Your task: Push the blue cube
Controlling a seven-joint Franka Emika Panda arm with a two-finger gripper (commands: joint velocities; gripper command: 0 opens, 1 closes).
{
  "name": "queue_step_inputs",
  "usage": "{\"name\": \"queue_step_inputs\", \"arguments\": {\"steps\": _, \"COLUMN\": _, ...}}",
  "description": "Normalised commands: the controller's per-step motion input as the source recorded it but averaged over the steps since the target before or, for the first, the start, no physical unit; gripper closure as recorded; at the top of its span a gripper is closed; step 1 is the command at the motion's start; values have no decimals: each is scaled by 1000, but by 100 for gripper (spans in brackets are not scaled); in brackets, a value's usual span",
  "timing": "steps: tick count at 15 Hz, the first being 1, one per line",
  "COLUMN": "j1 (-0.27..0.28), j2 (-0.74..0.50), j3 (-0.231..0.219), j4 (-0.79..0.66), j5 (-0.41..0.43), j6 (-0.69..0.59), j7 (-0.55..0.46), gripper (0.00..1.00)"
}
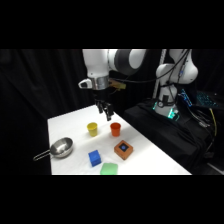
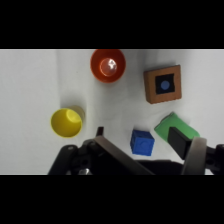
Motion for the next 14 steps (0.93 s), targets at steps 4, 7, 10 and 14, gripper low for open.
{"name": "queue_step_inputs", "arguments": {"steps": 4, "j1": -37, "j2": 90, "j3": 36, "j4": 118, "j5": 72, "j6": 9, "j7": 16, "gripper": 0}}
{"name": "queue_step_inputs", "arguments": {"steps": 7, "j1": -13, "j2": 301, "j3": 42, "j4": 427, "j5": 28, "j6": 16, "j7": 127, "gripper": 0}}
{"name": "queue_step_inputs", "arguments": {"steps": 10, "j1": 18, "j2": 407, "j3": 43, "j4": 597, "j5": -5, "j6": -18, "j7": 160, "gripper": 0}}
{"name": "queue_step_inputs", "arguments": {"steps": 14, "j1": 24, "j2": 388, "j3": 9, "j4": 564, "j5": -37, "j6": -8, "j7": 170, "gripper": 25}}
